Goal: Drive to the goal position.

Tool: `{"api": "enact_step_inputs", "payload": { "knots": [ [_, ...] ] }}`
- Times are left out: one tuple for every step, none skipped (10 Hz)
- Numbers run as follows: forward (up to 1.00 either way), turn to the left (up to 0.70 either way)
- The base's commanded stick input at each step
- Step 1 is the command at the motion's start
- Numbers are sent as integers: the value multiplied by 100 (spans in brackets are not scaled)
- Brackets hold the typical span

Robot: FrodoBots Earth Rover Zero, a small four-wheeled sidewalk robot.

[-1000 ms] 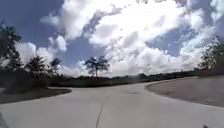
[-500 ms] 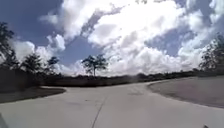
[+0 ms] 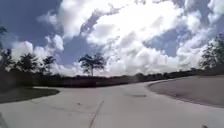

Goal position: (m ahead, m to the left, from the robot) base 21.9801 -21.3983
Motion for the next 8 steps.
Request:
{"api": "enact_step_inputs", "payload": {
  "knots": [
    [100, 0],
    [100, 0],
    [100, 0],
    [100, 0],
    [100, 0],
    [100, 0],
    [100, -11],
    [100, -40]
  ]
}}
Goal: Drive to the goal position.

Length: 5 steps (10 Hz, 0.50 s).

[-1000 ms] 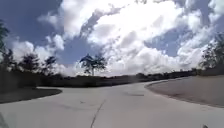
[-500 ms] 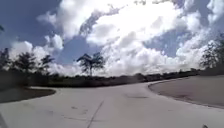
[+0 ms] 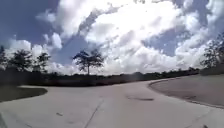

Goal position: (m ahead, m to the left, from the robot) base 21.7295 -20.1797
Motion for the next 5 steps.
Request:
{"api": "enact_step_inputs", "payload": {
  "knots": [
    [100, -40],
    [100, -1],
    [100, 0],
    [100, 0],
    [100, 0]
  ]
}}
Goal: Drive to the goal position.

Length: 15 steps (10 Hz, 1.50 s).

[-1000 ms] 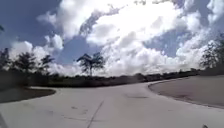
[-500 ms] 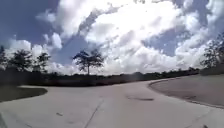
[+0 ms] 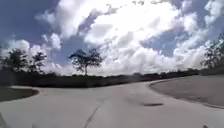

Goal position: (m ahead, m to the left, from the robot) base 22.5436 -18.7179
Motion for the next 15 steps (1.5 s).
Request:
{"api": "enact_step_inputs", "payload": {
  "knots": [
    [100, 0],
    [100, 0],
    [100, 0],
    [100, 0],
    [100, 0],
    [100, 0],
    [100, 0],
    [100, 0],
    [100, 0],
    [100, 0],
    [100, 0],
    [100, 0],
    [100, 0],
    [100, 0],
    [100, 0]
  ]
}}
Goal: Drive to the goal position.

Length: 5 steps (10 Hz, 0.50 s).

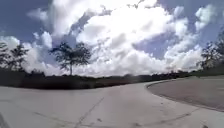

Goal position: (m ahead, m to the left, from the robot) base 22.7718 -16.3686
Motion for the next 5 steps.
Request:
{"api": "enact_step_inputs", "payload": {
  "knots": [
    [100, 0],
    [100, 0],
    [100, 0],
    [100, 0],
    [100, 0]
  ]
}}
